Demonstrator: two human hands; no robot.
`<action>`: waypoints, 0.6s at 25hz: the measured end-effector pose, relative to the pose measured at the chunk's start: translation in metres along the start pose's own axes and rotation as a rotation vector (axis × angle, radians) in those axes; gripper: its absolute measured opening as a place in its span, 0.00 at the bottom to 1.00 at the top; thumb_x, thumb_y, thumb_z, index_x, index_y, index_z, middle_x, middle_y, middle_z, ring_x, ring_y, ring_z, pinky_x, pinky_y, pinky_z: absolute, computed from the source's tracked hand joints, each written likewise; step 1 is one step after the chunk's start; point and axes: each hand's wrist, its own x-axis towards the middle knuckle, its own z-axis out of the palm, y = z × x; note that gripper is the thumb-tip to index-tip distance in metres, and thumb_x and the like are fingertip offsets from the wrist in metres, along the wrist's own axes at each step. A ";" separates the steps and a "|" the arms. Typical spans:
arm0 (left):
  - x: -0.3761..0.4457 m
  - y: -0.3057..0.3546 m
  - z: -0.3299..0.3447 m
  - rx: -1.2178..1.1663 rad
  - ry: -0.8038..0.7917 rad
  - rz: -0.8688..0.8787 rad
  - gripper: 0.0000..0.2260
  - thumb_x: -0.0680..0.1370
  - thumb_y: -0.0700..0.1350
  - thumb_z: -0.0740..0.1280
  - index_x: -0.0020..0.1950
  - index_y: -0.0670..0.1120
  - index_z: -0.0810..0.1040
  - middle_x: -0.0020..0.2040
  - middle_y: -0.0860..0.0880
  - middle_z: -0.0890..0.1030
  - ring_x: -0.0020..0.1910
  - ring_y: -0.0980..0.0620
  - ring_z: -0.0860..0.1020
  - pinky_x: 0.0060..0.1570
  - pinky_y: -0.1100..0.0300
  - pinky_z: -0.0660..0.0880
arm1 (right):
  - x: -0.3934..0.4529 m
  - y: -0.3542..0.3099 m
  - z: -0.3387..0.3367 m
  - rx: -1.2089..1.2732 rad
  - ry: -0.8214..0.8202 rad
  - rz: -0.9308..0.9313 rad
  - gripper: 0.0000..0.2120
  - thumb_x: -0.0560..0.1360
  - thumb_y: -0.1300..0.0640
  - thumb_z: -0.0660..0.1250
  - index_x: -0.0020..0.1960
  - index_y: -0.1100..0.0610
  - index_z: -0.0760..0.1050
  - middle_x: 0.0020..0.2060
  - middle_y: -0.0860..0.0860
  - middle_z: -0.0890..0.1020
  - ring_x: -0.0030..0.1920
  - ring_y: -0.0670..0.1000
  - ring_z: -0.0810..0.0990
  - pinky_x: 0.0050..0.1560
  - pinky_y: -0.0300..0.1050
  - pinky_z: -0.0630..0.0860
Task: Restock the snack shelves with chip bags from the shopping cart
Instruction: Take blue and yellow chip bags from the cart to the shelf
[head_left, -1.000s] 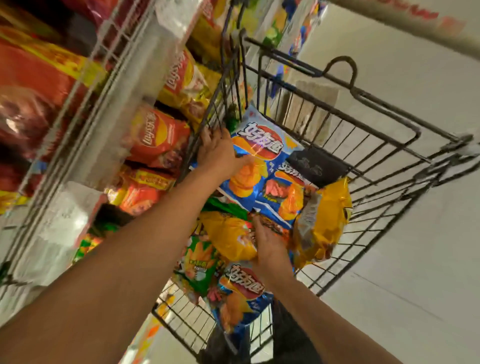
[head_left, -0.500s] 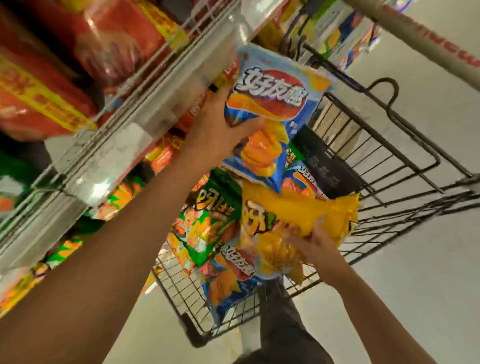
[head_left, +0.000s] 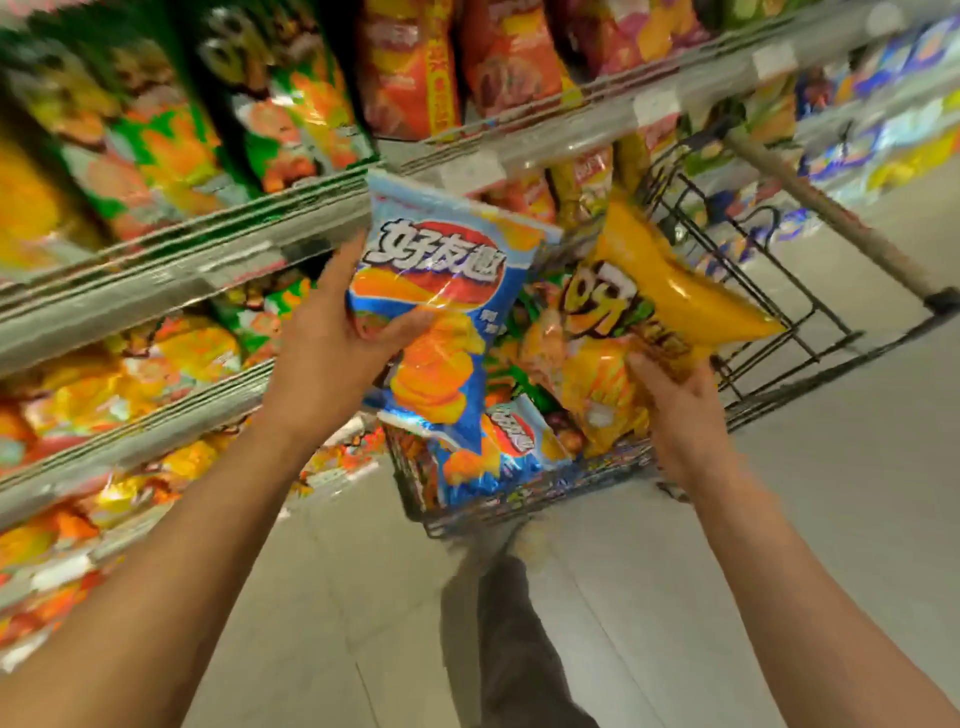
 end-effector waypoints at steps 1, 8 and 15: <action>-0.034 0.003 -0.024 -0.014 0.057 -0.003 0.31 0.72 0.57 0.77 0.73 0.60 0.69 0.55 0.71 0.82 0.52 0.67 0.82 0.49 0.71 0.78 | -0.019 -0.014 0.012 0.040 -0.041 -0.022 0.13 0.78 0.66 0.68 0.58 0.52 0.80 0.52 0.47 0.87 0.54 0.48 0.85 0.56 0.46 0.82; -0.191 0.025 -0.134 0.023 0.364 -0.043 0.32 0.71 0.56 0.76 0.74 0.62 0.68 0.57 0.69 0.81 0.56 0.67 0.80 0.55 0.64 0.78 | -0.133 -0.042 0.100 0.042 -0.482 0.102 0.17 0.73 0.59 0.68 0.62 0.53 0.77 0.50 0.49 0.87 0.49 0.48 0.86 0.48 0.46 0.83; -0.287 0.039 -0.193 -0.040 0.636 -0.132 0.29 0.73 0.53 0.77 0.72 0.61 0.70 0.55 0.66 0.84 0.53 0.65 0.82 0.50 0.65 0.79 | -0.200 -0.064 0.180 -0.058 -0.703 0.038 0.16 0.76 0.55 0.70 0.63 0.47 0.76 0.56 0.54 0.86 0.53 0.57 0.86 0.45 0.52 0.84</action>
